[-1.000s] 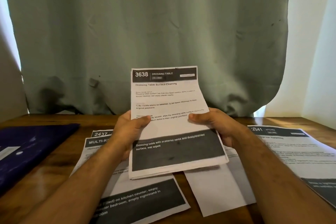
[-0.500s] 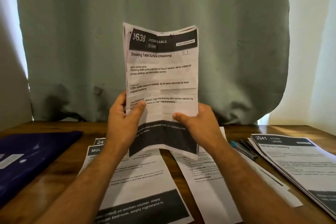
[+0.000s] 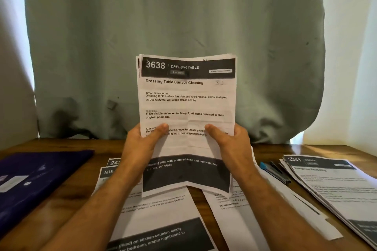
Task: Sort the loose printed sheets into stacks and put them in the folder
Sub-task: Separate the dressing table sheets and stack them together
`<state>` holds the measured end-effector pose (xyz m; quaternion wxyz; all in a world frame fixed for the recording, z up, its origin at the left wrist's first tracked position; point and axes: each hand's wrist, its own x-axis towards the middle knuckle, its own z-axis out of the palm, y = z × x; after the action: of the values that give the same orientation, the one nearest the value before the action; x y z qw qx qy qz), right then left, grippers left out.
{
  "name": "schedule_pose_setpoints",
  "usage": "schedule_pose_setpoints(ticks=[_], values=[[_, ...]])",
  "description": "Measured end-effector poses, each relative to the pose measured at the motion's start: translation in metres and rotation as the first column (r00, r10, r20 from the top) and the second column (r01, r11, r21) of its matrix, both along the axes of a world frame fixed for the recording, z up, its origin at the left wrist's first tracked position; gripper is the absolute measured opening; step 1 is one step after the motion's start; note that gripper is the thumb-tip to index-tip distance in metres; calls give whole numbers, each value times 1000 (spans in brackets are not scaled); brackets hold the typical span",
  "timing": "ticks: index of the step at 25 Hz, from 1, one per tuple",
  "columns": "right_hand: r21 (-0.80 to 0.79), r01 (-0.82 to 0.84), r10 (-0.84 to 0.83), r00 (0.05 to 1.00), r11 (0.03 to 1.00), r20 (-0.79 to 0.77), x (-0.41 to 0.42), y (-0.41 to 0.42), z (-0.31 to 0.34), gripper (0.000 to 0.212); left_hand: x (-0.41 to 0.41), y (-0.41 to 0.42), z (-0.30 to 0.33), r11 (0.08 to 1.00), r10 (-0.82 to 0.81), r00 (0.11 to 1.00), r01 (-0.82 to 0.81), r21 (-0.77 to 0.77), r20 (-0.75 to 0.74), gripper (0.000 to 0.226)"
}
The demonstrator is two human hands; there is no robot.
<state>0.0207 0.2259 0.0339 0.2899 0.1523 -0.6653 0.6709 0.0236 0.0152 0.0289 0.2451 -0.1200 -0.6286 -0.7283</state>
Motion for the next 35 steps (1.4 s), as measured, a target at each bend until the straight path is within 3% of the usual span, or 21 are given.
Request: schedule_pose_setpoints(ticks=[2, 6, 9, 14, 22, 27, 31, 35], values=[[-5, -30, 30, 999, 1000, 34, 0, 4, 1, 29, 1, -3, -1, 1000, -12, 1000, 12, -18, 27, 36], [21, -49, 47, 996, 999, 71, 0, 5, 1, 28, 4, -1, -5, 993, -18, 1000, 19, -119, 14, 29], [-24, -32, 33, 999, 999, 20, 1, 4, 6, 31, 6, 0, 0, 996, 5, 999, -9, -92, -47, 30], [-79, -102, 103, 995, 992, 12, 6, 6, 11, 53, 9, 2, 4, 999, 24, 994, -28, -42, -111, 47], [48, -39, 36, 997, 998, 64, 4, 4, 9, 41, 4, 5, -4, 968, 103, 990, -122, -220, -98, 23], [-1, -59, 59, 998, 998, -5, 4, 6, 12, 38, 9, 3, 2, 986, 98, 985, -116, -119, -141, 33], [71, -55, 49, 995, 996, 86, 0, 4, 5, 35, 9, 4, -1, 987, 92, 995, -97, -131, -45, 33], [39, -50, 47, 997, 998, 59, -3, 6, 4, 29, 8, 2, -3, 993, 66, 996, -71, -94, -61, 34]])
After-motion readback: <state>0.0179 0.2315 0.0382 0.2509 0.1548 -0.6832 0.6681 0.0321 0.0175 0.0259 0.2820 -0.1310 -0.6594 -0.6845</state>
